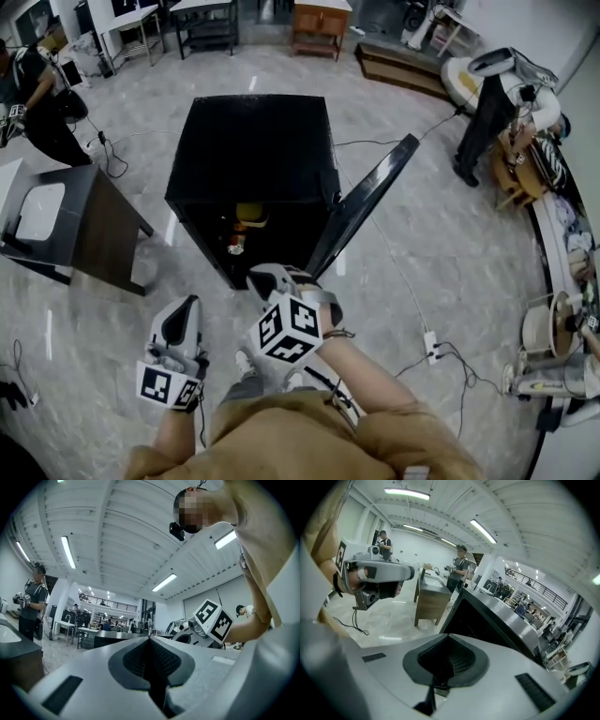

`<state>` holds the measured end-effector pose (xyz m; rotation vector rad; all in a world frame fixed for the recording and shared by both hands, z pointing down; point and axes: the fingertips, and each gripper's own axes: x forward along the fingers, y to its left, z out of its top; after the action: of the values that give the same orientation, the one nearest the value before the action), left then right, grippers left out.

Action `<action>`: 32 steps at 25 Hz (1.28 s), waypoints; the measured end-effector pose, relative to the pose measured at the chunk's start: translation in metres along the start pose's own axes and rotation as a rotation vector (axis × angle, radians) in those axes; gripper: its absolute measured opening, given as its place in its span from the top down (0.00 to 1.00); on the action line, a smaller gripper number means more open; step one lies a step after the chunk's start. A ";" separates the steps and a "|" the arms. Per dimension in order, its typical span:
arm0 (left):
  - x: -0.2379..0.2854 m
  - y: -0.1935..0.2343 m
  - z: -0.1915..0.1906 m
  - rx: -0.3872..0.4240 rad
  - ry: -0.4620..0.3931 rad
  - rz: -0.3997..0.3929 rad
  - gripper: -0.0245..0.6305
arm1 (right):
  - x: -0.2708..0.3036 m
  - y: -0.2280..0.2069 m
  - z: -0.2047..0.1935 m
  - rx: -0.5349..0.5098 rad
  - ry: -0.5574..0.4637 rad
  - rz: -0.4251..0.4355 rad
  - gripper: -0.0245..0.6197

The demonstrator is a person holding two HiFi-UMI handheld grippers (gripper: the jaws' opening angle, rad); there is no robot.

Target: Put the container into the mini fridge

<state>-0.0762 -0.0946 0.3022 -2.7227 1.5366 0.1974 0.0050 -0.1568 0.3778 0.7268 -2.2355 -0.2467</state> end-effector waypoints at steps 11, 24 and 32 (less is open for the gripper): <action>-0.003 -0.028 0.021 0.028 -0.037 -0.025 0.96 | -0.037 0.018 0.017 0.087 -0.109 0.021 0.96; -0.013 -0.030 0.046 0.053 -0.060 -0.027 0.96 | -0.102 0.006 0.053 0.245 -0.331 -0.002 0.96; -0.009 -0.030 0.061 0.063 -0.064 -0.053 0.96 | -0.145 -0.003 0.062 0.317 -0.389 -0.044 0.96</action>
<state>-0.0617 -0.0666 0.2411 -2.6777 1.4278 0.2288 0.0420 -0.0793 0.2455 0.9629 -2.6672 -0.0550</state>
